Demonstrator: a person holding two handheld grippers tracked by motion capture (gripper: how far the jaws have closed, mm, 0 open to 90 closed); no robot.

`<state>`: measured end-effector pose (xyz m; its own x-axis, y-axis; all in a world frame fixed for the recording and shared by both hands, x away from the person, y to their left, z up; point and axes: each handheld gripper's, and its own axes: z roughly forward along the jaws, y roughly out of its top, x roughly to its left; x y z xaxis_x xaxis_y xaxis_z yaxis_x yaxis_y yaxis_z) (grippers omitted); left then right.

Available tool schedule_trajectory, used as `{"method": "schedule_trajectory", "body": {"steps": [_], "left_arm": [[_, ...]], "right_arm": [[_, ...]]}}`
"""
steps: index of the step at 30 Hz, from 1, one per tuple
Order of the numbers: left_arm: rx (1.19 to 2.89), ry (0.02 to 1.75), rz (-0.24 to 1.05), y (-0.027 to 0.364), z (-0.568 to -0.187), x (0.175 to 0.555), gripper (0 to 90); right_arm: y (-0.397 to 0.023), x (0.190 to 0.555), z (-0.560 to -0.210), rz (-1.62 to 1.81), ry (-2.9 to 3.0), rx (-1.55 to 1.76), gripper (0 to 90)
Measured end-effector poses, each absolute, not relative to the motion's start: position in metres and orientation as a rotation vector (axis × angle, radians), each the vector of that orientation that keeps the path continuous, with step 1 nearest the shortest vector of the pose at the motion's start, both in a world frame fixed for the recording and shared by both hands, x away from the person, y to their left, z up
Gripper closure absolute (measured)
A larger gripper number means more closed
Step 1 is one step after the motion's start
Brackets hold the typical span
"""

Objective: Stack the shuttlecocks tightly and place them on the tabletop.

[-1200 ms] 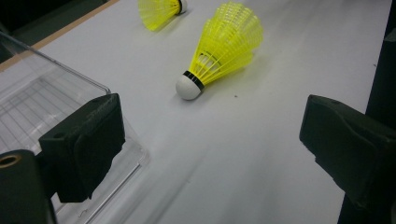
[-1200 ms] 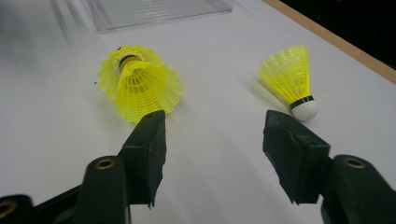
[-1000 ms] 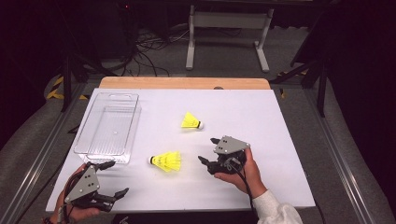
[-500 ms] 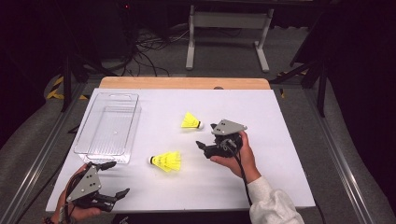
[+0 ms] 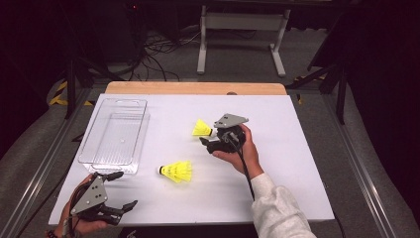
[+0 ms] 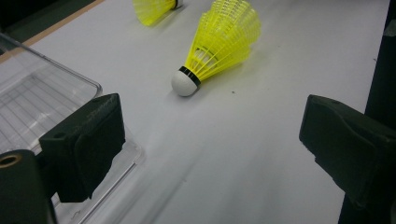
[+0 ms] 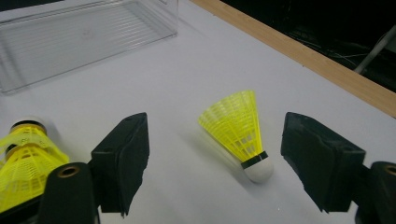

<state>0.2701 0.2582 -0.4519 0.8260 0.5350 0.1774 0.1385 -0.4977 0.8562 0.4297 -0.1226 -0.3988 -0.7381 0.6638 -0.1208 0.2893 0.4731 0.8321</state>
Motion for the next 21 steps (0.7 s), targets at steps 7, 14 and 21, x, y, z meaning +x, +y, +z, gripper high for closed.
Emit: {"method": "schedule_trajectory", "body": {"steps": [7,14,21], "left_arm": [[2.063,0.495,0.530,0.258,-0.452,0.270,8.0],[2.059,0.499,0.527,0.259,-0.452,0.270,8.0],[2.057,0.499,0.525,0.259,-0.452,0.270,8.0]], "right_arm": [[-0.111,0.450,-0.404,1.100,2.340,0.788,24.4],[-0.107,0.469,-0.415,1.035,2.395,0.779,23.8],[-0.103,0.482,-0.427,0.974,2.441,0.781,23.9]]}}
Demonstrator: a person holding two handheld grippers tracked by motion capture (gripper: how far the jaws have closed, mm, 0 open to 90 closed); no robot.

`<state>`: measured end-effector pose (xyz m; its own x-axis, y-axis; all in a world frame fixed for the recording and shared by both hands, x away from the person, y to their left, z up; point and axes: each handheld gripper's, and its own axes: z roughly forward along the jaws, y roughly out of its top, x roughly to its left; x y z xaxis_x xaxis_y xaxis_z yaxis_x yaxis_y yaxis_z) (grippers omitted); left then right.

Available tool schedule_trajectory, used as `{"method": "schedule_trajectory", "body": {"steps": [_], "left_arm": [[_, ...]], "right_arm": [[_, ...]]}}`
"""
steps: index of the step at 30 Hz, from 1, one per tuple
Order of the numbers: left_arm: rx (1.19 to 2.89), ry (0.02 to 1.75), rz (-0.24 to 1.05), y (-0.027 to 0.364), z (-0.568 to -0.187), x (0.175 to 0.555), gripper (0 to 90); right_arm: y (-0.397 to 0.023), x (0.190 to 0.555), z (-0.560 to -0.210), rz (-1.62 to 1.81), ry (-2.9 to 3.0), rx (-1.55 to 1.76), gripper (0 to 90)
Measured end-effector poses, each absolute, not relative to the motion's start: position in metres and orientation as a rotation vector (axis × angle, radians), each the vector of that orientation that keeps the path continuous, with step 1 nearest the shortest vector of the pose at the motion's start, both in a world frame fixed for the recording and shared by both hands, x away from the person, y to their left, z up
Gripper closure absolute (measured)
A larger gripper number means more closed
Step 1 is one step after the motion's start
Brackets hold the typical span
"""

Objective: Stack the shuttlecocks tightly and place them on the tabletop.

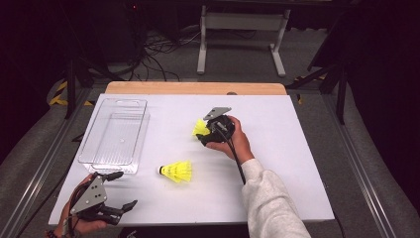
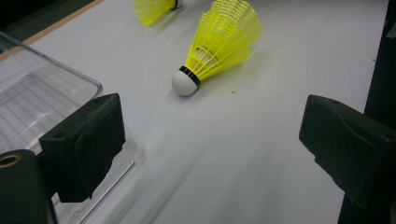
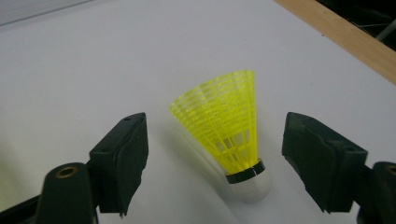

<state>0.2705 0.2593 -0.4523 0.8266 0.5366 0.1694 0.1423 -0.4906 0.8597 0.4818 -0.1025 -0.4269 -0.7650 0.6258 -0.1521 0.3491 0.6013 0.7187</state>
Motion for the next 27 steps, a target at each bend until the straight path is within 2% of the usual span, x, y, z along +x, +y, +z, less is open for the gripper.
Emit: {"method": "schedule_trajectory", "body": {"steps": [16,20,27], "left_arm": [[2.061,0.494,0.522,0.259,-0.453,0.270,8.0],[2.061,0.495,0.521,0.259,-0.453,0.270,8.0],[2.065,0.492,0.521,0.258,-0.453,0.270,8.0]], "right_arm": [[-0.109,0.505,-0.456,0.875,2.517,0.886,28.1],[-0.112,0.507,-0.460,0.893,2.534,0.899,35.8],[-0.113,0.507,-0.459,0.896,2.567,0.866,59.7]]}}
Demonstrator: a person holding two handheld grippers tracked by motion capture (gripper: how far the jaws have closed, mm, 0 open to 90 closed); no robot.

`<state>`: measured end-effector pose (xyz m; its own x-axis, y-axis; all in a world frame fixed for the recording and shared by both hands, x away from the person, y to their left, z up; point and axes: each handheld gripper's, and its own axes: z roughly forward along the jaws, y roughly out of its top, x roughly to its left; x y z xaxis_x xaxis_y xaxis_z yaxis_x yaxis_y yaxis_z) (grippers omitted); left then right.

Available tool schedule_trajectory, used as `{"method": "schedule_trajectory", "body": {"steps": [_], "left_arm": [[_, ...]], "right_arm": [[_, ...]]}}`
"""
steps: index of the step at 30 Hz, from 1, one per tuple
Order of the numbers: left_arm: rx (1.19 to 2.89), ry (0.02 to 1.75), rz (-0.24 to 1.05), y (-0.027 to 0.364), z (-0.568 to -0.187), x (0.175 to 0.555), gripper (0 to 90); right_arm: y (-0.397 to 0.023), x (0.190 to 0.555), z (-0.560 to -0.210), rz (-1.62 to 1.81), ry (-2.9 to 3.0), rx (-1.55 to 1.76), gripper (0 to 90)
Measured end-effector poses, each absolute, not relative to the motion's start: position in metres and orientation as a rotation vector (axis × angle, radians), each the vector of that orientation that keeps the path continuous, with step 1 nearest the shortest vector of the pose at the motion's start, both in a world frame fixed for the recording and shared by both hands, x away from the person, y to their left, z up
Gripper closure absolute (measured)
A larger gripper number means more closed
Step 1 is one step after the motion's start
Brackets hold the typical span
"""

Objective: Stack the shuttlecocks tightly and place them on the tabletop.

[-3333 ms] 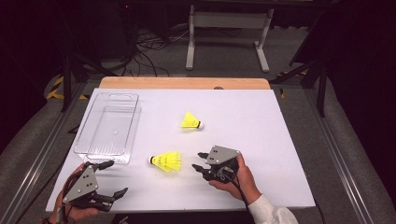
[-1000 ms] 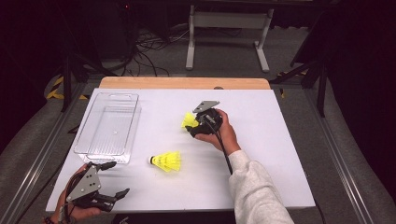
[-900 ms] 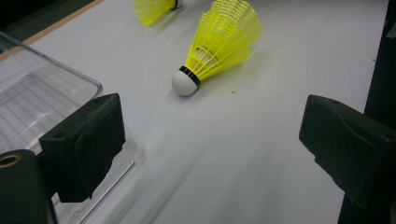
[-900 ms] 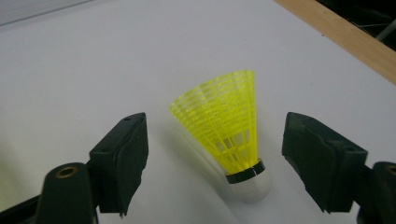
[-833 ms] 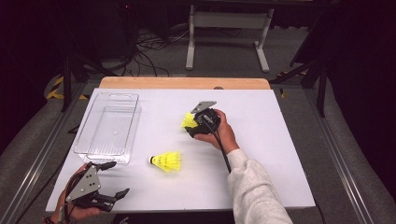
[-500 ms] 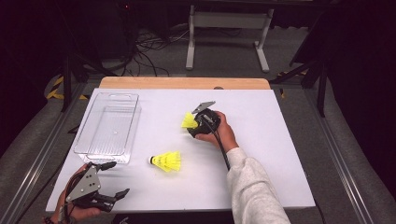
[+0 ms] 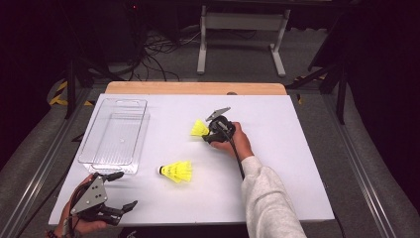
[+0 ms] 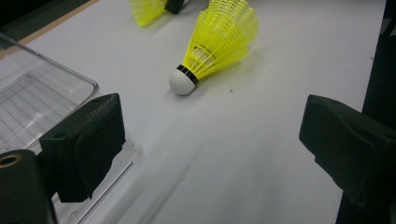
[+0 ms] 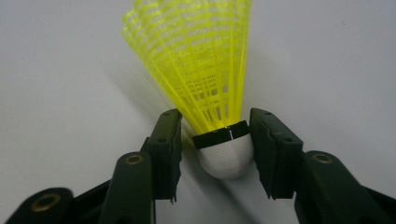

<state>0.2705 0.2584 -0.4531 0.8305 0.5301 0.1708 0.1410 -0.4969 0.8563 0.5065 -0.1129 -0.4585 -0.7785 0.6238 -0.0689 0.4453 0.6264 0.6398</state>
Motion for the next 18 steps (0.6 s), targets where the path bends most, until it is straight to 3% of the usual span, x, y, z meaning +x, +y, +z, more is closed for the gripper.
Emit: {"method": "schedule_trajectory", "body": {"steps": [1,18], "left_arm": [[2.065,0.492,0.521,0.258,-0.453,0.270,8.0],[2.066,0.491,0.527,0.258,-0.453,0.270,8.0]], "right_arm": [[-0.113,0.506,-0.458,0.901,2.575,0.856,63.8],[-0.118,0.488,-0.437,0.922,2.495,0.787,64.9]]}}
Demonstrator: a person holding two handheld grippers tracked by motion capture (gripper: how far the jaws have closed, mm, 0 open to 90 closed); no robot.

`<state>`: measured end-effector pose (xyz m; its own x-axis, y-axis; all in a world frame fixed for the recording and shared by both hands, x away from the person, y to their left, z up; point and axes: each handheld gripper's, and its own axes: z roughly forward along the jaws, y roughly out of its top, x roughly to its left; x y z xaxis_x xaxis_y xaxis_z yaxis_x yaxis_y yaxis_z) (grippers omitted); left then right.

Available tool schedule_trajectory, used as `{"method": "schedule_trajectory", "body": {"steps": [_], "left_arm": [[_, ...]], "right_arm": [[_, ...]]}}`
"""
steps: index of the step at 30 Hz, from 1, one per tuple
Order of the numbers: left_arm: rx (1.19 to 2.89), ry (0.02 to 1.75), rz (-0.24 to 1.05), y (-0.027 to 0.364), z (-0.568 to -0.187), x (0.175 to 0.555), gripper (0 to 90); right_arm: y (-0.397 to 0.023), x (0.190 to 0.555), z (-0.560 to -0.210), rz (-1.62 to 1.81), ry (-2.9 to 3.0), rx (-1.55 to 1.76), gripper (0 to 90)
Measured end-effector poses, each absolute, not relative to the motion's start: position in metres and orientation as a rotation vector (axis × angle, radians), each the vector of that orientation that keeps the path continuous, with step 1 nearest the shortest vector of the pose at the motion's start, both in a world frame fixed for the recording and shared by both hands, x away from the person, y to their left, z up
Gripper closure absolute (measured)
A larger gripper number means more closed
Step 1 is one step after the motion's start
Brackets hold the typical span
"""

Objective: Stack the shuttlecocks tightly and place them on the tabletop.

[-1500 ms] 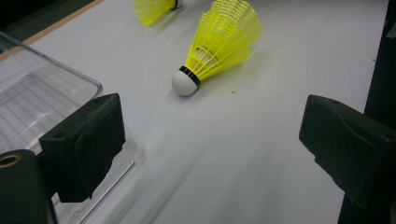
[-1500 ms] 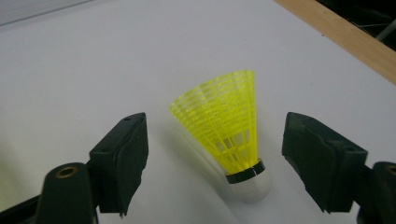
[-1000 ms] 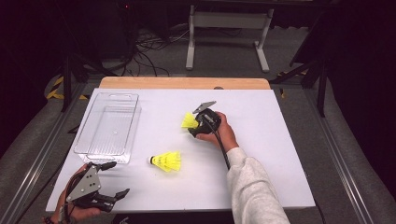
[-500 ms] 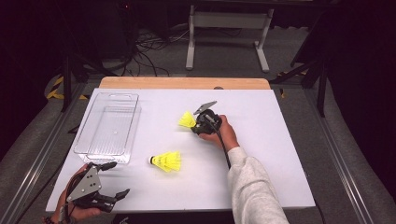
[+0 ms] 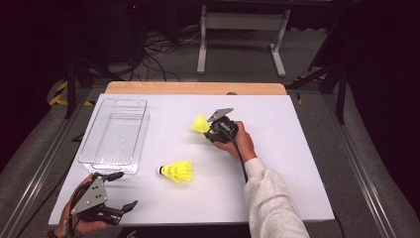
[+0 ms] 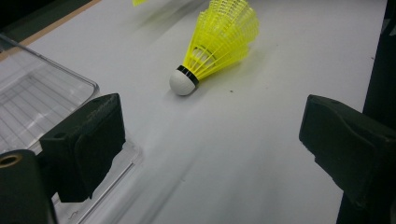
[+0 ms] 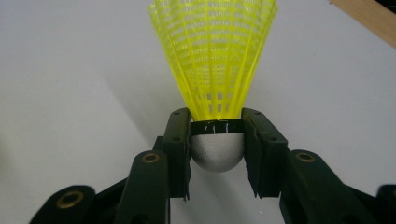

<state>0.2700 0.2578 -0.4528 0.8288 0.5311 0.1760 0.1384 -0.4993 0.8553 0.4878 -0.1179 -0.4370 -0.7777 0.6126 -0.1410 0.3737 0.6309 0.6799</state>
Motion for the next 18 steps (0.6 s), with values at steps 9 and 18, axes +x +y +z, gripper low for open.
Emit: {"method": "schedule_trajectory", "body": {"steps": [9,18], "left_arm": [[2.073,0.491,0.534,0.257,-0.453,0.270,8.0],[2.069,0.495,0.537,0.256,-0.453,0.270,8.0]], "right_arm": [[-0.132,0.462,-0.422,0.945,2.433,0.777,65.0],[-0.144,0.431,-0.416,0.947,2.415,0.770,65.0]]}}
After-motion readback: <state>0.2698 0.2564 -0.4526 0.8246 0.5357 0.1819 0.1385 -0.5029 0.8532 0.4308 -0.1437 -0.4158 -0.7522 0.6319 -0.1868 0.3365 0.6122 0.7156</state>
